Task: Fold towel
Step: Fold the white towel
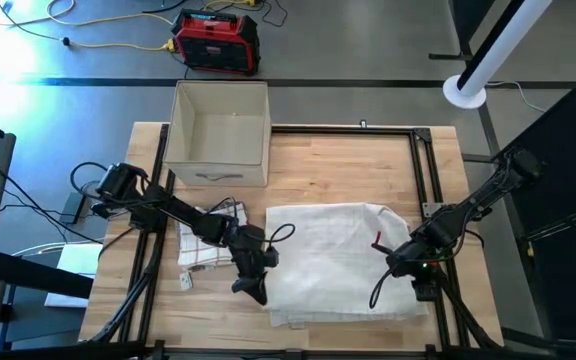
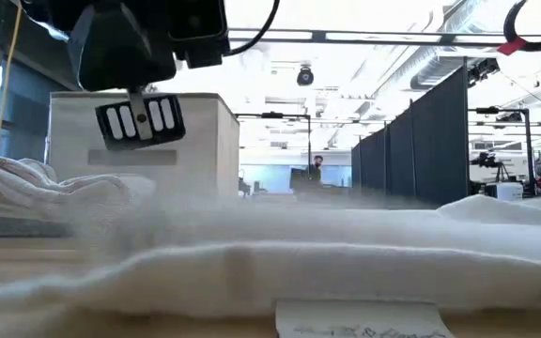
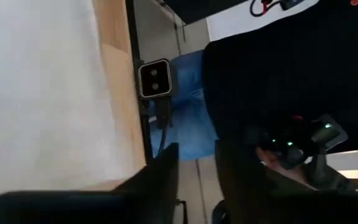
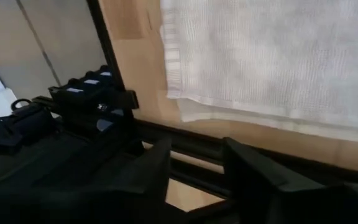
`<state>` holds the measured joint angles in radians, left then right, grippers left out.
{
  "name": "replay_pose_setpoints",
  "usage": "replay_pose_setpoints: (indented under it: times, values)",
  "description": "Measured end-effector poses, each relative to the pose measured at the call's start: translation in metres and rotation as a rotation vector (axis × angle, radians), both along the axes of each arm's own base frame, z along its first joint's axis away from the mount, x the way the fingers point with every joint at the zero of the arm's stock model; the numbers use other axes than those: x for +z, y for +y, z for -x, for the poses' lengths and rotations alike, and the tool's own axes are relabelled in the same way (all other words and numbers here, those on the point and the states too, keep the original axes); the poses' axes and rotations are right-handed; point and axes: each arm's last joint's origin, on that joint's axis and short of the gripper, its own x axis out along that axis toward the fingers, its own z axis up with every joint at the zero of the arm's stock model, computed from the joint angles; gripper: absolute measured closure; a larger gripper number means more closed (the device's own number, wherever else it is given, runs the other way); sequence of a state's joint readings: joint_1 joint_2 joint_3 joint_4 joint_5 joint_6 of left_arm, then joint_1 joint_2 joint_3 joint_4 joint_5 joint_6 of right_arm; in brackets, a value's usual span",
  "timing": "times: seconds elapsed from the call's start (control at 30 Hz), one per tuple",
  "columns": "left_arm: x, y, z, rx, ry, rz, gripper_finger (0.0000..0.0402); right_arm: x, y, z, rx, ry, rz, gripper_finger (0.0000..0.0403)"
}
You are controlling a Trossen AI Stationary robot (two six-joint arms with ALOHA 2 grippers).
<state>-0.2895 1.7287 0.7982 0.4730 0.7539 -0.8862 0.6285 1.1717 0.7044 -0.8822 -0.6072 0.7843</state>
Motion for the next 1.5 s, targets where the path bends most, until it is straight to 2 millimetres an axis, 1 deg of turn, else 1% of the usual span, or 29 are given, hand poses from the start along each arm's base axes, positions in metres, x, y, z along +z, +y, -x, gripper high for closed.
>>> replay_pose_setpoints:
  times: [0.1,0.2,0.3,0.4,0.47,0.57,0.73,0.83,0.93,1.0,1.07,1.13,1.2,1.33,1.5]
  values:
    - [0.0,0.002,0.0,-0.004,0.036,0.03,0.0253,0.0,-0.001,0.001,0.011,0.0,0.003,0.0242]
    - [0.001,0.01,-0.002,-0.033,0.052,0.061,0.0227,-0.001,-0.002,0.001,0.002,0.007,0.022,0.0229]
    - [0.0,0.025,-0.005,-0.035,0.06,0.076,0.0216,-0.001,-0.007,0.0,-0.059,0.03,0.072,0.0229]
    - [-0.001,0.046,-0.01,0.059,0.065,0.055,0.0218,-0.003,-0.017,-0.005,-0.16,0.028,0.149,0.0238]
    - [-0.003,0.061,-0.013,0.145,0.05,0.018,0.0225,-0.003,-0.025,-0.011,-0.228,0.002,0.194,0.0246]
    - [-0.007,0.081,-0.016,0.28,0.022,-0.085,0.0236,-0.004,-0.042,-0.021,-0.334,-0.038,0.271,0.0258]
    - [-0.018,0.117,-0.015,0.527,0.033,-0.338,0.0253,-0.006,-0.08,-0.03,-0.514,-0.05,0.417,0.0279]
    - [-0.023,0.134,-0.013,0.59,0.059,-0.413,0.0273,-0.006,-0.103,-0.032,-0.621,-0.026,0.457,0.03]
    - [-0.029,0.145,-0.009,0.597,0.111,-0.446,0.0306,-0.006,-0.121,-0.034,-0.695,-0.03,0.457,0.0339]
    - [-0.033,0.149,-0.004,0.579,0.152,-0.482,0.0337,-0.006,-0.13,-0.036,-0.718,-0.053,0.458,0.0373]
    - [-0.039,0.153,0.003,0.553,0.22,-0.546,0.0371,-0.006,-0.139,-0.038,-0.747,-0.075,0.466,0.0395]
    - [-0.045,0.158,0.013,0.536,0.319,-0.604,0.0393,-0.005,-0.145,-0.04,-0.786,-0.107,0.464,0.0394]
    - [-0.047,0.163,0.018,0.529,0.373,-0.634,0.0393,-0.004,-0.15,-0.043,-0.821,-0.139,0.458,0.0389]
    - [-0.048,0.168,0.025,0.475,0.403,-0.649,0.0388,-0.003,-0.158,-0.048,-0.888,-0.197,0.462,0.0387]
    - [-0.048,0.17,0.033,0.409,0.437,-0.632,0.0399,-0.003,-0.161,-0.048,-0.966,-0.17,0.473,0.0387]
